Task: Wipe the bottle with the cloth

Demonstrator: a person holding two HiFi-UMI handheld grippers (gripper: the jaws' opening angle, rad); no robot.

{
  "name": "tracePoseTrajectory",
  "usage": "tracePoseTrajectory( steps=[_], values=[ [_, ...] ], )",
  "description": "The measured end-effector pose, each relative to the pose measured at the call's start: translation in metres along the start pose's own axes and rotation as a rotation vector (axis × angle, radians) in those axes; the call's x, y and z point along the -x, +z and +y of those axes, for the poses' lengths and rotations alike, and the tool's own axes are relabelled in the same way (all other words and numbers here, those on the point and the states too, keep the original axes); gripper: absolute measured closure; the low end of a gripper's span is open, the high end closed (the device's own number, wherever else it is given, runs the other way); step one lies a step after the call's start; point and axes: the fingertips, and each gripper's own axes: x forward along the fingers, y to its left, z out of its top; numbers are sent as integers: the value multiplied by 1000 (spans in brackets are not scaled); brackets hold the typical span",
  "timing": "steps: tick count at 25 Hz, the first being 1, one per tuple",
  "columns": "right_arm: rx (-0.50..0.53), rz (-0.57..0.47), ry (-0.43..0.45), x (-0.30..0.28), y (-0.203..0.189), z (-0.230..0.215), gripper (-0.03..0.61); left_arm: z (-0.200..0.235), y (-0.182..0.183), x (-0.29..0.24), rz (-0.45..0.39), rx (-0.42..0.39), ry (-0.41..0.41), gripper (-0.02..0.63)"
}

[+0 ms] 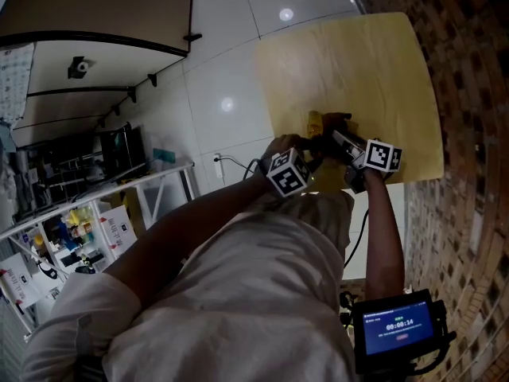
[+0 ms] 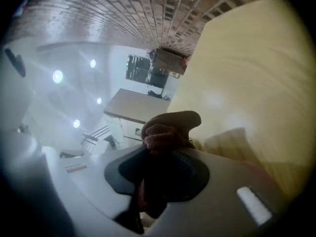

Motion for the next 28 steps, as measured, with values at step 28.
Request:
tracePoseTrajectory(
  steps=[28],
  values=[
    [-71, -74, -209, 25, -25, -42, 486, 8, 4, 11, -4, 99, 80, 397]
  ],
)
